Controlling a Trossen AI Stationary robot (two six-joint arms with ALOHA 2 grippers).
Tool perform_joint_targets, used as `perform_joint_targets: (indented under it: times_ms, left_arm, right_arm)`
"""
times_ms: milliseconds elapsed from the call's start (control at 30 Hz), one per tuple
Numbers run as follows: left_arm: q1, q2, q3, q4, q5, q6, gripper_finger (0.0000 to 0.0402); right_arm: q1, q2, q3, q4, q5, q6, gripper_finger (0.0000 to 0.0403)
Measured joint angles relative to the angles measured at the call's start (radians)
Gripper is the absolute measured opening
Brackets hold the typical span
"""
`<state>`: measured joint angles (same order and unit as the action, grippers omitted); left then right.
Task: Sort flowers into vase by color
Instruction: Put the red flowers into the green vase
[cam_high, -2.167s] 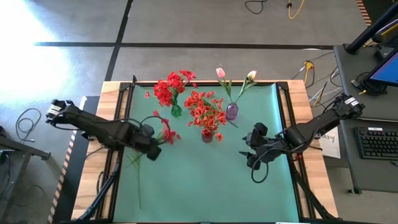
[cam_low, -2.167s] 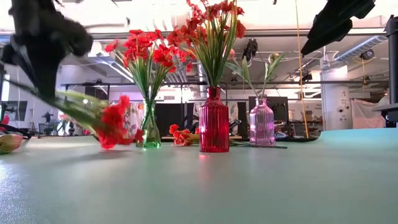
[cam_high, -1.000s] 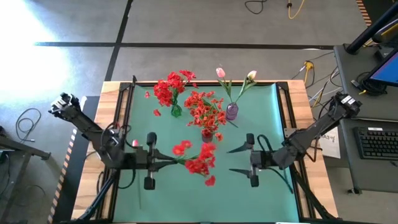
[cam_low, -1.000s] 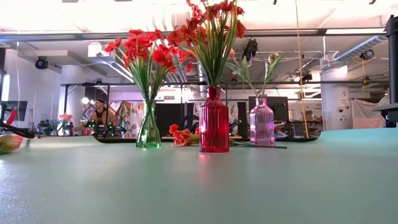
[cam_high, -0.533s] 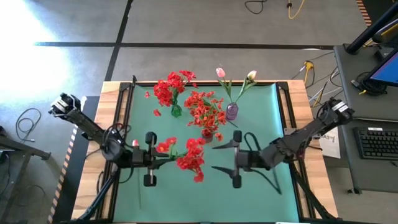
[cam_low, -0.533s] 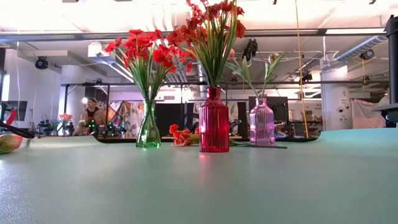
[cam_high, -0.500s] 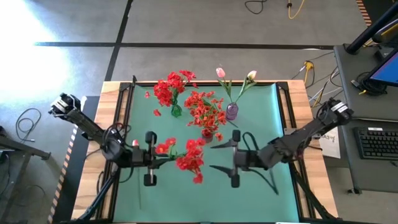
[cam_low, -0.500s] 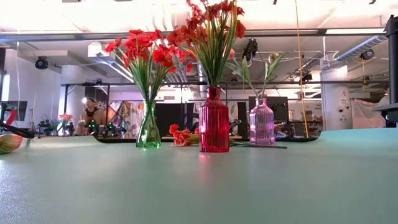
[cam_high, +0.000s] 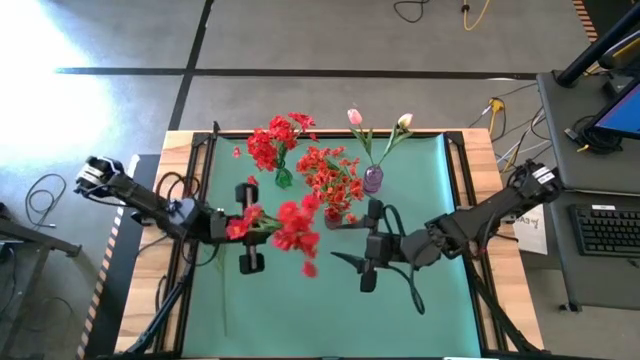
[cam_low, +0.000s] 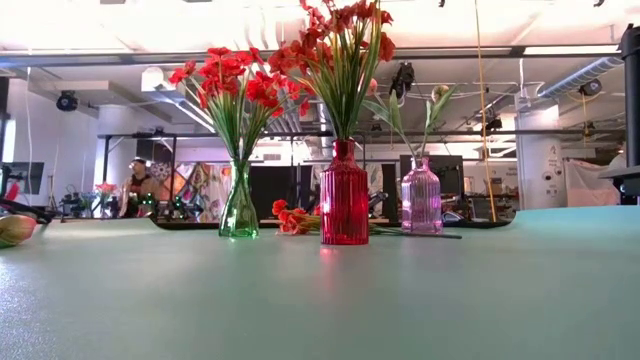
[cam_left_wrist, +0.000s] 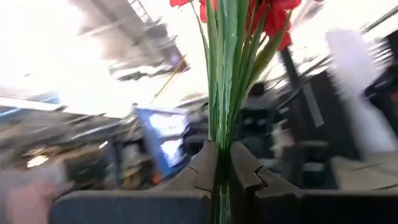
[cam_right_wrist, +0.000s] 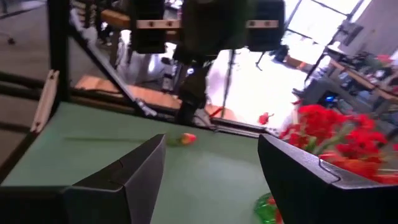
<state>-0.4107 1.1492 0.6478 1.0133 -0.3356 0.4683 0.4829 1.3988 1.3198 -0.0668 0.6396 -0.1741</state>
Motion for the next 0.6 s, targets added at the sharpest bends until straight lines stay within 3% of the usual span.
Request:
perform_joint_targets:
  times_ms: [133,267,433,600]
  left_arm:
    - [0.044,0.046,0.014,0.0,0.163,-0.129,0.0]
    - [0.035,0.128,0.032,0.008,0.171,-0.169,0.0]
    - [0.033,0.242,0.073,0.06,0.163,-0.159,0.0]
    - [0.033,0.277,0.088,0.065,0.161,-0.142,0.0]
  right_arm:
    - [-0.006,-0.005,0.001,0.028,0.004,-0.03,0.0247]
    - [-0.005,0.016,-0.004,0.05,-0.071,-0.038,0.0247]
    - [-0.003,0.04,-0.005,0.101,-0.072,-0.054,0.0247]
    - [-0.004,0.043,-0.005,0.165,-0.098,-0.085,0.0247]
